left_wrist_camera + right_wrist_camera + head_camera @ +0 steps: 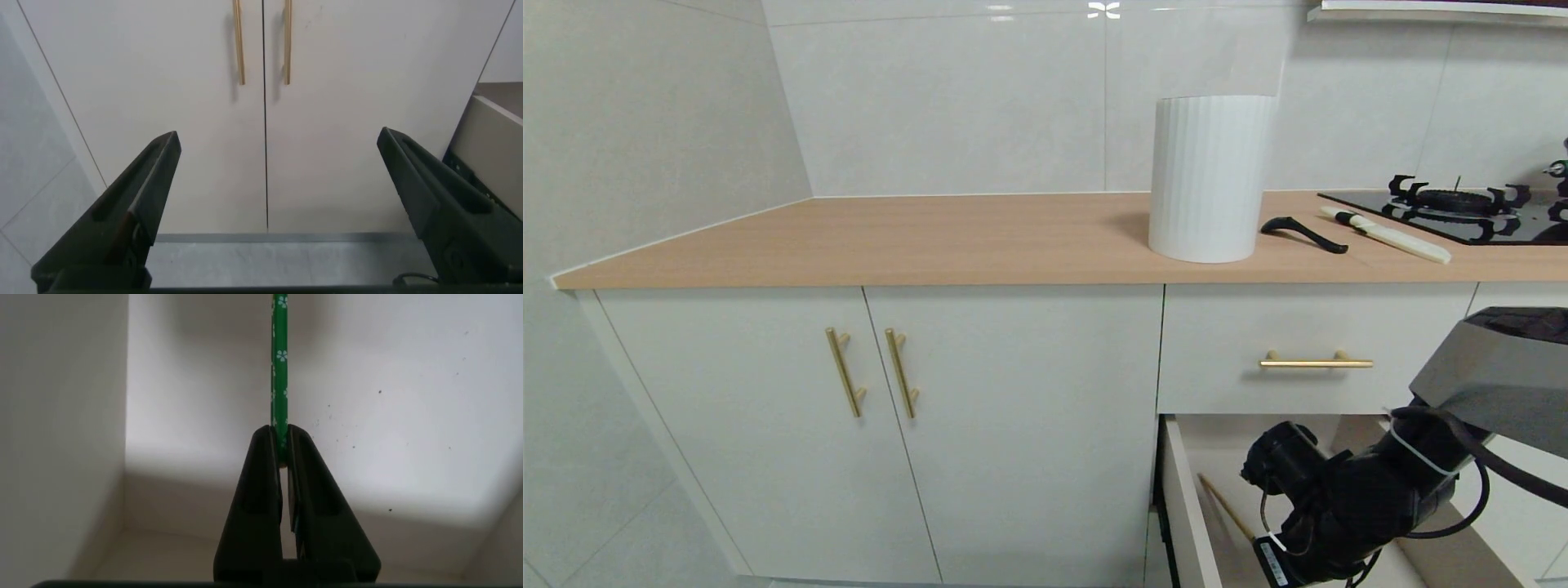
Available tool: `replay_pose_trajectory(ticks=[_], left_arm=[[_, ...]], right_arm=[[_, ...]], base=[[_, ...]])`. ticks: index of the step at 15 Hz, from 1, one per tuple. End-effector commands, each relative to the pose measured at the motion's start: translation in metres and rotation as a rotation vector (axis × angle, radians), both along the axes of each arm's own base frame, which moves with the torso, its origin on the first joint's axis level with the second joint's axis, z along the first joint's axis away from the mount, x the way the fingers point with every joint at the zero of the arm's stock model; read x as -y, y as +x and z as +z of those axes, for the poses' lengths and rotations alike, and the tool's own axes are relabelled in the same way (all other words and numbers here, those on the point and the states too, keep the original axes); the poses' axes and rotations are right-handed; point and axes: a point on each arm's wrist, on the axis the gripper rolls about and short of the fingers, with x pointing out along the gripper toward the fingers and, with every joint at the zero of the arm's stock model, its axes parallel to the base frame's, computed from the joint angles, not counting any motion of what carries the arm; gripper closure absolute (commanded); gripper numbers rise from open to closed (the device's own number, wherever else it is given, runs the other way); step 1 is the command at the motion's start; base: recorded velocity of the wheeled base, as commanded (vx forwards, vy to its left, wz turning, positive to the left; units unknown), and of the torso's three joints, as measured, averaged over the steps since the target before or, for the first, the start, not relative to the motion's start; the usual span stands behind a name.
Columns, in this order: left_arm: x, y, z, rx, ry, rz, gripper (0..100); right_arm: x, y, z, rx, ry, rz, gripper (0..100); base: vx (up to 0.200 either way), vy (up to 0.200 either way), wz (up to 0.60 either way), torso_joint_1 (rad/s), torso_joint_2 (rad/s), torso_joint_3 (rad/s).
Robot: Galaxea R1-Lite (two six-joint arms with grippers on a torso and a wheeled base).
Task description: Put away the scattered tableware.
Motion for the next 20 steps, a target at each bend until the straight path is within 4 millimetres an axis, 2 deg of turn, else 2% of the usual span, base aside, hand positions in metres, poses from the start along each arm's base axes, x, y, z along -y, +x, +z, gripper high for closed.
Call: replay_pose_trajectory(ticks=[1, 11, 12, 18, 19, 20], left_arm=[[0.000, 0.000, 0.000, 0.001, 0.001, 0.000, 0], [0.000, 0.000, 0.000, 0.001, 0.000, 0.000, 0], [0.000, 0.000, 0.000, 0.001, 0.000, 0.000, 0], [0.000, 0.000, 0.000, 0.001, 0.000, 0.000, 0], [0.000, 0.000, 0.000, 0.001, 0.000, 0.000, 0], [0.000, 0.000, 0.000, 0.001, 0.000, 0.000, 0]], right_arm=[[-0.001, 0.002, -0.002, 0.010, 0.002, -0.002, 100], [-0.001, 0.001, -0.002, 0.012, 0.002, -0.002, 100], [-0.001, 0.001, -0.002, 0.013, 0.001, -0.003, 0], [-0.001, 0.001, 0.001, 0.021, 0.005, -0.003, 0], [-0.001, 0.002, 0.006, 0.038, 0.009, -0.005, 0], [0.000, 0.002, 0.022, 0.097, 0.020, -0.025, 0]], base=[[0.000, 0.000, 0.00, 0.000, 0.00, 0.000], [0.000, 0.000, 0.00, 0.000, 0.00, 0.000], [0.000, 0.000, 0.00, 0.000, 0.00, 0.000], [0.000, 0.000, 0.00, 0.000, 0.00, 0.000], [0.000, 0.000, 0.00, 0.000, 0.00, 0.000], [0.000, 0.000, 0.00, 0.000, 0.00, 0.000]])
